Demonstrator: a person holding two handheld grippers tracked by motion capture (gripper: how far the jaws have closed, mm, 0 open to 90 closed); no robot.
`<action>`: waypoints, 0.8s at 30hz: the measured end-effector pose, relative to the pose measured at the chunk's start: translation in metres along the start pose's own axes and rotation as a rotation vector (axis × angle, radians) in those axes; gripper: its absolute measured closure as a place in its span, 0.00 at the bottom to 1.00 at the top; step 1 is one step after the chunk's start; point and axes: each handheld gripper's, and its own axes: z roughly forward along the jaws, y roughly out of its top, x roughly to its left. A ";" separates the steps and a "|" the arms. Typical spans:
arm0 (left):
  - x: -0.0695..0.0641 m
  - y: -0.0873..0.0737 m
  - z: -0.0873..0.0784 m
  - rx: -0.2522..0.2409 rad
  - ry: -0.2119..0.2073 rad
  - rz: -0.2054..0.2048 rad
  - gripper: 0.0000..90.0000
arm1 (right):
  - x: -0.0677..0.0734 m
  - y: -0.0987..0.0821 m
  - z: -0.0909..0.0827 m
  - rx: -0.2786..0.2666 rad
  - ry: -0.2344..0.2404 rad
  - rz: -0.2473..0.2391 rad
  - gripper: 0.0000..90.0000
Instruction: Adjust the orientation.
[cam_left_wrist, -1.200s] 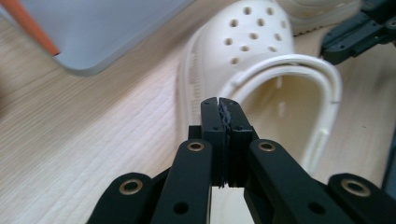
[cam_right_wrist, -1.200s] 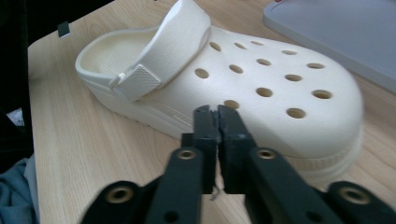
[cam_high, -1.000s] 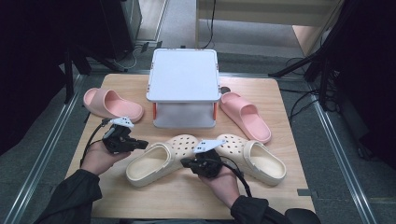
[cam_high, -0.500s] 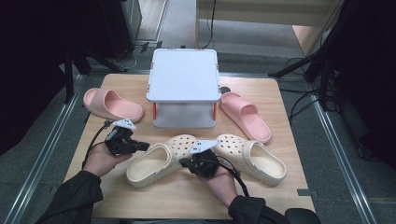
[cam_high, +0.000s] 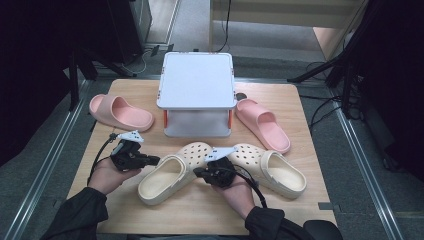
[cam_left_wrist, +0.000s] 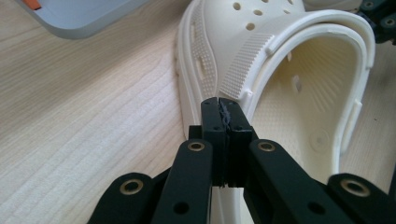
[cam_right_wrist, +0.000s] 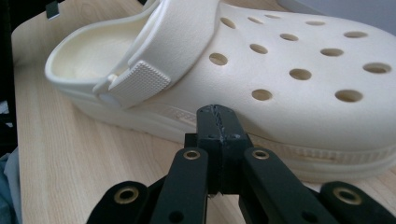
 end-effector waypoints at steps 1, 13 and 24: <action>-0.001 0.000 0.000 -0.001 -0.005 0.000 1.00 | -0.002 0.001 0.000 0.001 -0.005 0.009 1.00; -0.015 -0.005 0.004 -0.022 -0.043 -0.023 0.99 | -0.014 0.004 -0.002 -0.009 -0.043 0.057 1.00; -0.034 -0.006 0.012 -0.014 -0.074 -0.003 0.99 | -0.022 0.007 -0.003 -0.016 -0.100 0.087 1.00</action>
